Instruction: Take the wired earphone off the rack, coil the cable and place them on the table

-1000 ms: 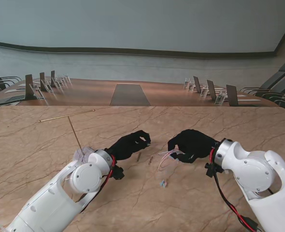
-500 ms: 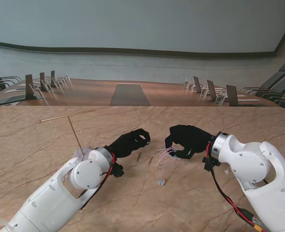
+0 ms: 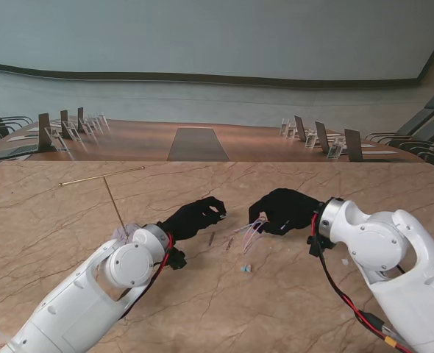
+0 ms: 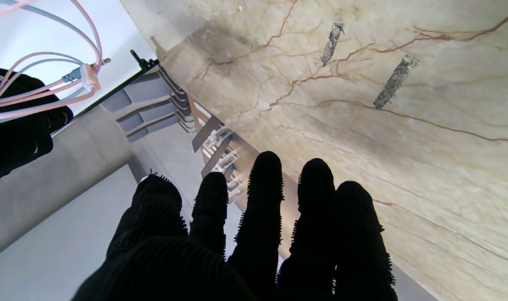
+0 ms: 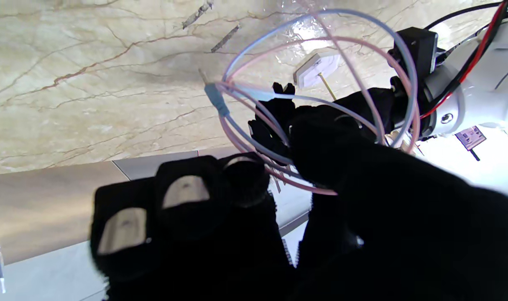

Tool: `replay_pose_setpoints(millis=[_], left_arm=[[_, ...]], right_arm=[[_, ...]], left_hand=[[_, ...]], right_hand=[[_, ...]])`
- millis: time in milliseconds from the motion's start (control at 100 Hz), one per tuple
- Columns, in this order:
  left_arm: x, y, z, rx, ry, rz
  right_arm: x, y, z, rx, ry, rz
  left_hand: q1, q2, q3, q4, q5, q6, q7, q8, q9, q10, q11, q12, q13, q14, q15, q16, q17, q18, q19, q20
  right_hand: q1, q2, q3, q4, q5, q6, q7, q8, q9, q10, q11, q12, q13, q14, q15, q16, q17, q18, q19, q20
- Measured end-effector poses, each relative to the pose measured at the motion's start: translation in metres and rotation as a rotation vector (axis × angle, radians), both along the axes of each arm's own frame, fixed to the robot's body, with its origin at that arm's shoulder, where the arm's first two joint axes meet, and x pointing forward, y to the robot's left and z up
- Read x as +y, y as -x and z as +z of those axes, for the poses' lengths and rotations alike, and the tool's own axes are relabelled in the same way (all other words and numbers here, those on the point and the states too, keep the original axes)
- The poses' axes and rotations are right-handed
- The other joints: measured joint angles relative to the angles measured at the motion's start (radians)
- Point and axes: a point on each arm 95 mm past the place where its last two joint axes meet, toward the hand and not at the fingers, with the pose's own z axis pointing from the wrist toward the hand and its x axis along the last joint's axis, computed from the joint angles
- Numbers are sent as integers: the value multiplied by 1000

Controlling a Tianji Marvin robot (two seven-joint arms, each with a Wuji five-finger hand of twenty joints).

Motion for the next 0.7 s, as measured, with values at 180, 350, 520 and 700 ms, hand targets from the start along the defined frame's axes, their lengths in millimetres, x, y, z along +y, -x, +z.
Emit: replay_pose_setpoints(millis=[180, 350, 520, 700], left_arm=[[1, -2, -1, -2, -7, -1], [-2, -7, -2, -17, -34, -22], [-8, -11, -3, -26, -67, -53], [-18, -13, -4, -7, -65, -92]], right_arm=[[0, -1, -1, 7, 28, 10], [1, -1, 1, 36, -14, 50], [0, 3, 5, 49, -15, 102], [3, 8, 12, 59, -29, 147]], left_hand=[[0, 0, 0, 0, 4, 0, -24, -22, 0, 0, 0, 0, 0, 0, -12, -9, -5, 0, 0, -16], [15, 0, 0, 0, 4, -39, -36, -24, -19, -1, 0, 0, -1, -15, -22, -19, -19, -12, -2, -54], [53, -1, 2, 0, 3, -49, -36, -36, -23, -36, 39, 41, -1, -36, -11, -19, -19, -31, -2, -72], [48, -1, 0, 0, -16, -56, -65, -75, -22, -37, 67, 65, -1, -36, 15, -8, -12, -31, -2, -72]], right_hand=[[-2, 41, 2, 44, -37, -7, 46, 80, -34, 0, 41, -28, -16, 0, 0, 19, -16, 0, 1, 0], [-12, 62, 13, 109, -48, -7, 80, 119, -63, 8, 48, -43, -42, 3, 0, 31, -47, -2, 1, 0], [-21, 73, 21, 169, -49, -7, 96, 131, -76, 12, 55, -60, -58, 8, 0, 36, -66, -2, 1, 0], [-22, 82, 23, 197, -49, -7, 111, 132, -76, 12, 55, -63, -65, 9, 0, 43, -73, -2, 1, 1]])
